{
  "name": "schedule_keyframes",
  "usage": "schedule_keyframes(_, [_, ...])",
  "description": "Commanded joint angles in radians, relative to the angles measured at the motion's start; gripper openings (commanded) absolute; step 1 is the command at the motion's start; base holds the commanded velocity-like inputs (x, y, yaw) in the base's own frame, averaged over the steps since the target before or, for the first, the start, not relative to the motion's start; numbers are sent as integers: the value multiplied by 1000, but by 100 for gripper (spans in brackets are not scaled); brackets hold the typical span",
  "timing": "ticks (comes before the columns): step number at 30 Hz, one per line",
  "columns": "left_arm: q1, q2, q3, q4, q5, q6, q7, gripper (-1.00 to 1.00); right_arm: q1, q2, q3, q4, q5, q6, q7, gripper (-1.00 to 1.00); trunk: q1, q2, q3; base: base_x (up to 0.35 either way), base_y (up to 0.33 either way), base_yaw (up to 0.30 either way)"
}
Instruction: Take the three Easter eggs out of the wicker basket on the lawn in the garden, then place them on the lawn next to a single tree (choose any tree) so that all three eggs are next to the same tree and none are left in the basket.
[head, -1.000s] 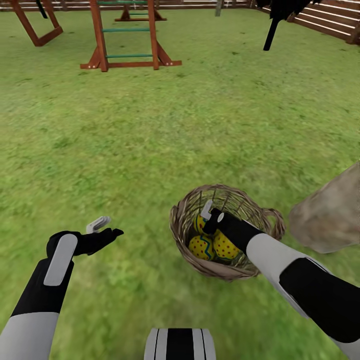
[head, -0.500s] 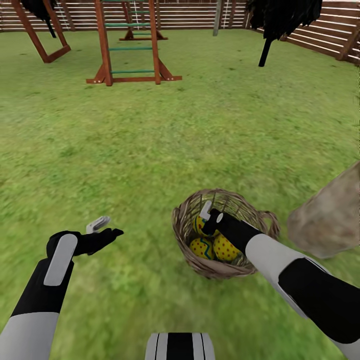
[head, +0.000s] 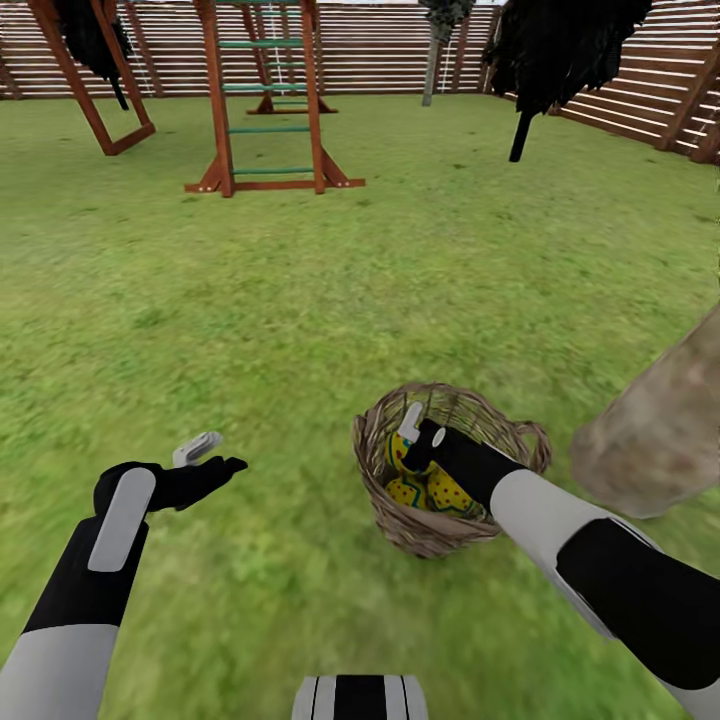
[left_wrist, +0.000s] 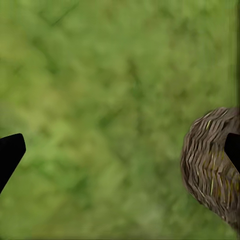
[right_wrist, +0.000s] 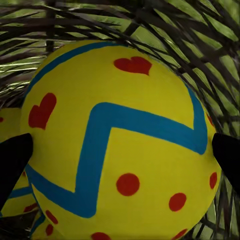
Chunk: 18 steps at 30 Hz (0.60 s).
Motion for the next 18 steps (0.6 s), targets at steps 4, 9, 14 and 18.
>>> schedule_keyframes(4, [0,2,0,-1,12,3,10,100,0,1,-1,-3,10,4,6,-100,-2,1,15,-213,28,0])
schedule_keyframes(9, [0,2,0,-1,12,3,10,100,0,0,-1,-4,13,4,6,-100,-4,2,34,-23,7,0])
schedule_keyframes(14, [0,1,0,-1,10,3,10,100,0,-2,-2,-8,10,4,6,-100,-6,3,54,0,0,0])
schedule_keyframes(18, [0,-1,0,-1,12,3,10,100,0,-1,-2,-8,12,5,6,-100,-8,4,69,-15,1,0])
